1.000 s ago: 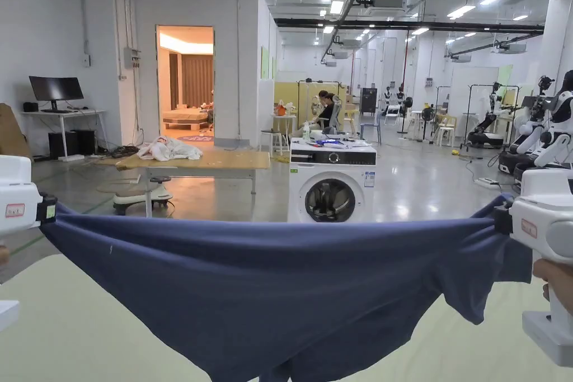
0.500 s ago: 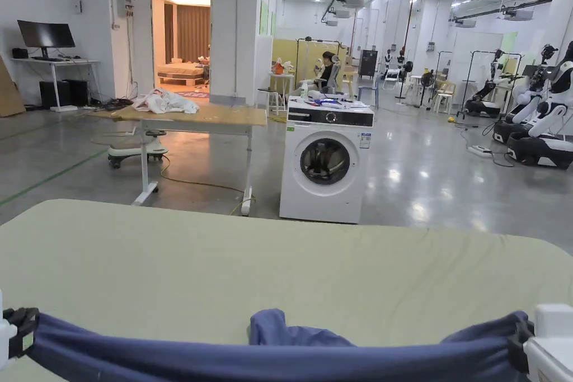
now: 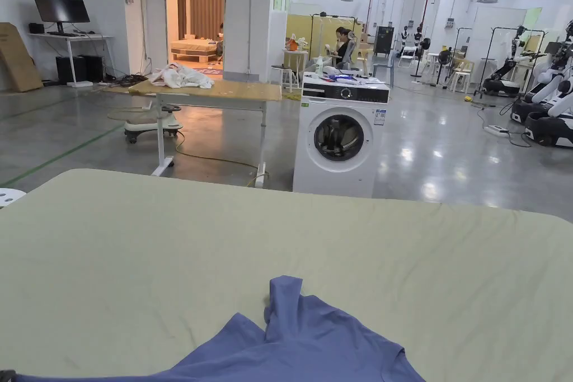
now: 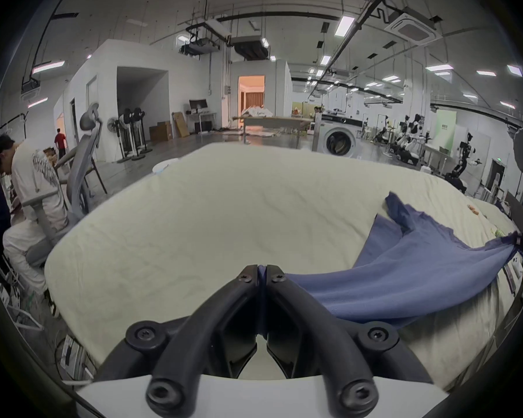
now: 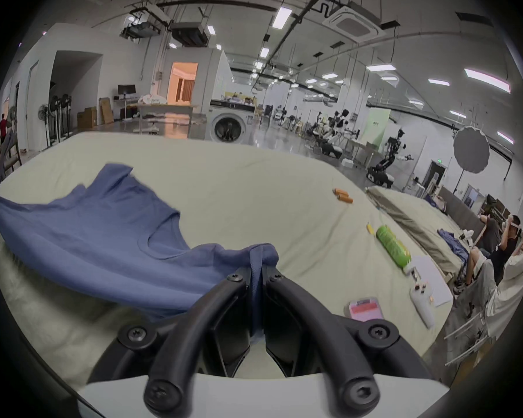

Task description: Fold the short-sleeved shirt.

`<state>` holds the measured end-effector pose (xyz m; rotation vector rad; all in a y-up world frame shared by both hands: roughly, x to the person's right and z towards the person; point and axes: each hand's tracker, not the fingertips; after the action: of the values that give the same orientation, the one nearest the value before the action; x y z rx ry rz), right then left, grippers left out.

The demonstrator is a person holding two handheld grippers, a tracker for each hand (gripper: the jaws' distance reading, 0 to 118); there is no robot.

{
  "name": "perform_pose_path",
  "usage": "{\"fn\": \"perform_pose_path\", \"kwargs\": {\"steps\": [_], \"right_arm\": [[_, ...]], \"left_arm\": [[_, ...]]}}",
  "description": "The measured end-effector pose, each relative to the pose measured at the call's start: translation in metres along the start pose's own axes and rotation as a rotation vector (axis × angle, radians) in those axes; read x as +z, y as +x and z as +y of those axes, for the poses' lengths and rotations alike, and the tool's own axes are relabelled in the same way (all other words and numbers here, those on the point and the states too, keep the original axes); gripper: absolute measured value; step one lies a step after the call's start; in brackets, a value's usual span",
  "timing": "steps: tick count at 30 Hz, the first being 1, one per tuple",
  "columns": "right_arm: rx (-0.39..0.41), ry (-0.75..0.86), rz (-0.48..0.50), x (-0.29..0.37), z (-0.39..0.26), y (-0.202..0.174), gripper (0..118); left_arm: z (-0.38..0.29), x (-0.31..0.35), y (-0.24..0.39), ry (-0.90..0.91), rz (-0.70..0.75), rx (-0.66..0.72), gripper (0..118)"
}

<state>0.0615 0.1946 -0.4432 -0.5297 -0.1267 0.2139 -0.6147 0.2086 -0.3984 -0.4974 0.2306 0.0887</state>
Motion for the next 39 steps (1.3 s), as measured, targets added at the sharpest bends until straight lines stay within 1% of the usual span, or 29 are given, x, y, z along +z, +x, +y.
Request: {"fn": "perform_pose_path", "kwargs": {"steps": [2,6,7,8,9,11,12,13,14,15,17,18,19,21,23,24,26,27,29,30,32,33,34,35,37,39], "right_arm": [[0.018,-0.037,0.013,-0.001,-0.019,-0.005,5],[0.01,-0.087,0.024,-0.008,-0.046,-0.013,6],[0.013,-0.09,0.023,-0.009,-0.05,-0.016,6],[0.017,-0.091,0.022,-0.008,-0.053,-0.019,9],[0.021,-0.086,0.018,-0.006,-0.054,-0.021,17],[0.029,-0.043,0.002,0.002,-0.052,-0.026,62],[0.026,-0.029,-0.002,0.005,-0.049,-0.029,79],[0.017,-0.004,-0.001,0.008,-0.045,-0.03,93],[0.008,0.044,0.003,0.013,-0.039,-0.035,97],[0.008,0.087,0.015,0.018,-0.033,-0.04,97],[0.024,0.15,0.017,0.026,-0.017,-0.054,97],[0.019,0.174,0.009,0.03,-0.009,-0.062,97],[0.002,0.207,0.013,0.034,-0.001,-0.07,97],[-0.058,0.269,0.053,0.039,0.016,-0.087,96],[-0.108,0.326,0.084,0.045,0.032,-0.106,94],[-0.117,0.354,0.097,0.048,0.039,-0.116,92],[-0.123,0.409,0.11,0.053,0.053,-0.136,79],[-0.121,0.418,0.111,0.055,0.058,-0.145,71],[-0.117,0.453,0.125,0.059,0.068,-0.16,47],[-0.118,0.464,0.131,0.061,0.071,-0.166,43],[-0.119,0.471,0.132,0.063,0.076,-0.176,34],[-0.118,0.475,0.123,0.063,0.079,-0.181,16],[-0.12,0.48,0.115,0.064,0.079,-0.183,6],[-0.124,0.481,0.109,0.064,0.08,-0.185,5],[-0.138,0.467,0.127,0.06,0.081,-0.184,1],[-0.144,0.461,0.125,0.058,0.079,-0.184,0]], "left_arm": [[-0.016,-0.002,-0.004,-0.044,0.002,0.018,0],[-0.045,-0.011,0.0,-0.128,0.017,0.003,0],[-0.049,-0.014,0.002,-0.148,0.023,-0.004,0],[-0.053,-0.017,0.003,-0.168,0.031,-0.008,1],[-0.055,-0.018,0.005,-0.168,0.04,-0.007,4],[-0.055,-0.008,0.016,-0.16,0.071,-0.017,22],[-0.054,-0.006,0.021,-0.148,0.092,-0.036,35],[-0.051,-0.004,0.027,-0.122,0.115,-0.061,55],[-0.051,-0.001,0.032,-0.102,0.121,-0.083,67],[-0.047,0.001,0.038,-0.08,0.12,-0.101,73],[-0.036,0.007,0.053,-0.014,0.131,-0.13,74],[-0.034,0.007,0.057,0.013,0.134,-0.135,74],[-0.028,0.009,0.065,0.05,0.118,-0.139,74],[-0.012,0.016,0.083,0.127,0.071,-0.109,73],[-0.001,0.019,0.098,0.194,0.019,-0.085,73],[0.006,0.022,0.108,0.235,-0.004,-0.084,72],[0.013,0.02,0.122,0.3,-0.022,-0.099,67],[0.017,0.021,0.129,0.326,-0.033,-0.108,61],[0.026,0.024,0.143,0.363,-0.051,-0.115,39],[0.026,0.022,0.147,0.379,-0.056,-0.113,32],[0.031,0.022,0.154,0.396,-0.054,-0.127,25],[0.033,0.022,0.157,0.406,-0.053,-0.132,15],[0.031,0.022,0.16,0.421,-0.049,-0.138,4],[0.031,0.022,0.161,0.43,-0.043,-0.144,0],[0.03,0.023,0.157,0.428,-0.044,-0.141,0],[0.028,0.029,0.153,0.412,-0.059,-0.13,0]]}}
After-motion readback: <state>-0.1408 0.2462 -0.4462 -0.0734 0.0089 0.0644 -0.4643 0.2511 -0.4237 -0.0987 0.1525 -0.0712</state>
